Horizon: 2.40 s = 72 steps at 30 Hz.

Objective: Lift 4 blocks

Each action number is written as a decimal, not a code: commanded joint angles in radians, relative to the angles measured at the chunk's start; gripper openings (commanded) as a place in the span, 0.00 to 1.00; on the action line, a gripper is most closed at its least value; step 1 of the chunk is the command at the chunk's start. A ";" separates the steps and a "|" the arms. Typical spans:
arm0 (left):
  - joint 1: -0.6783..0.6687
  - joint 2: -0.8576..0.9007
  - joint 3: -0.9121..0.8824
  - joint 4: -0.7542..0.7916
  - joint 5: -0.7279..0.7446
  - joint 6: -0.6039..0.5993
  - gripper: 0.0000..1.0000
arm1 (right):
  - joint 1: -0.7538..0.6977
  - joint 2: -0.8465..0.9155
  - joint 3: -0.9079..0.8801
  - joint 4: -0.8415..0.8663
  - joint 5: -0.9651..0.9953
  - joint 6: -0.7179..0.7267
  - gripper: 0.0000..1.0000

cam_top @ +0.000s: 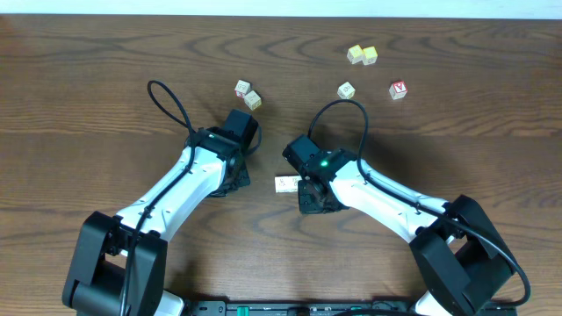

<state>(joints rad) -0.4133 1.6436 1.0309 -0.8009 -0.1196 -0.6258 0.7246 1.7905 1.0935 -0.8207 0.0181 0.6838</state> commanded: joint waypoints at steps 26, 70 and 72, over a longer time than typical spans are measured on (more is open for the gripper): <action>0.003 0.003 0.007 -0.002 -0.023 -0.008 0.07 | -0.061 -0.021 -0.089 0.137 0.060 -0.053 0.01; 0.003 0.003 0.007 0.002 -0.023 -0.008 0.07 | -0.062 -0.022 -0.083 0.171 0.016 -0.073 0.01; 0.003 0.003 0.007 0.002 -0.023 -0.008 0.07 | -0.063 -0.027 -0.068 0.141 0.009 -0.079 0.01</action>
<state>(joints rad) -0.4133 1.6436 1.0309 -0.7994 -0.1196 -0.6258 0.6731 1.7901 1.0122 -0.6540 0.0433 0.6338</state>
